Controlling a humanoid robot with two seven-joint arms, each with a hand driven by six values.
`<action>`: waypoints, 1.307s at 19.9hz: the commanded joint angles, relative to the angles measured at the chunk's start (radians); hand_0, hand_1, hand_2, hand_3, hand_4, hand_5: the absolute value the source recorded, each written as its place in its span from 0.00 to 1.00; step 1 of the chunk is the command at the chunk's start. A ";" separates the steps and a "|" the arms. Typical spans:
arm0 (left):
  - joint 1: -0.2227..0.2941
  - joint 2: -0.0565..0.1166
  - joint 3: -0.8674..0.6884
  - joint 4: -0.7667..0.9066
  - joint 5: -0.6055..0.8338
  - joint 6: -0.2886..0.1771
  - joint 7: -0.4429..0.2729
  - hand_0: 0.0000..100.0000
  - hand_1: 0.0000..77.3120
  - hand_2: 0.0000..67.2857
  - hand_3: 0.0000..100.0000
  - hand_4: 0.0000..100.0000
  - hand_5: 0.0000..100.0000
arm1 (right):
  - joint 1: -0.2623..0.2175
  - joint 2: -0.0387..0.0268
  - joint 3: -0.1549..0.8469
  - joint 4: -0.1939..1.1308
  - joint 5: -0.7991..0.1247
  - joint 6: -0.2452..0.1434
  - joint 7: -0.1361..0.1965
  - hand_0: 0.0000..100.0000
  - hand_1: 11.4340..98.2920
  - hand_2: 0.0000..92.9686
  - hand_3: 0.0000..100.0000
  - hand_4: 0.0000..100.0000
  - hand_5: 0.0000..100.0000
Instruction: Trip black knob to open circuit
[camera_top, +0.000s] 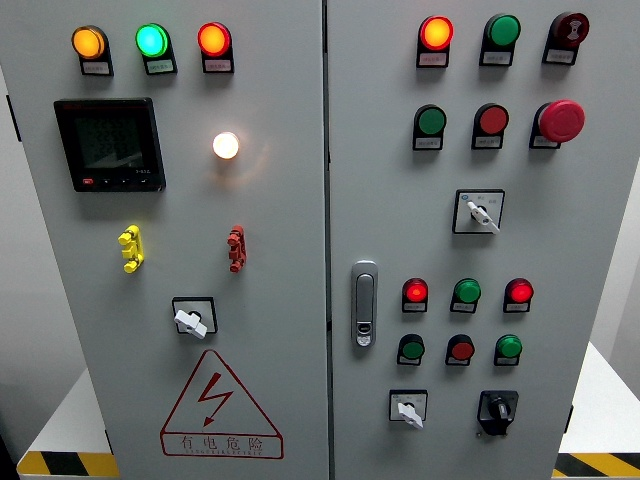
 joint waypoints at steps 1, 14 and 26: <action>0.001 -0.001 0.000 0.000 0.000 0.000 0.000 0.00 0.00 0.29 0.26 0.10 0.09 | -0.025 0.0002 -0.050 0.120 0.022 -0.045 0.000 0.91 0.39 0.02 0.42 0.37 0.45; -0.001 0.000 0.000 0.000 0.000 0.000 0.000 0.00 0.00 0.29 0.26 0.10 0.09 | 0.150 0.0063 -0.150 0.234 0.010 -0.297 -0.002 0.97 0.41 0.00 0.87 0.83 0.90; 0.000 0.000 0.000 0.000 0.000 0.000 0.000 0.00 0.00 0.29 0.26 0.10 0.09 | 0.255 0.0140 -0.142 0.237 0.010 -0.323 -0.024 1.00 0.54 0.00 0.93 0.99 1.00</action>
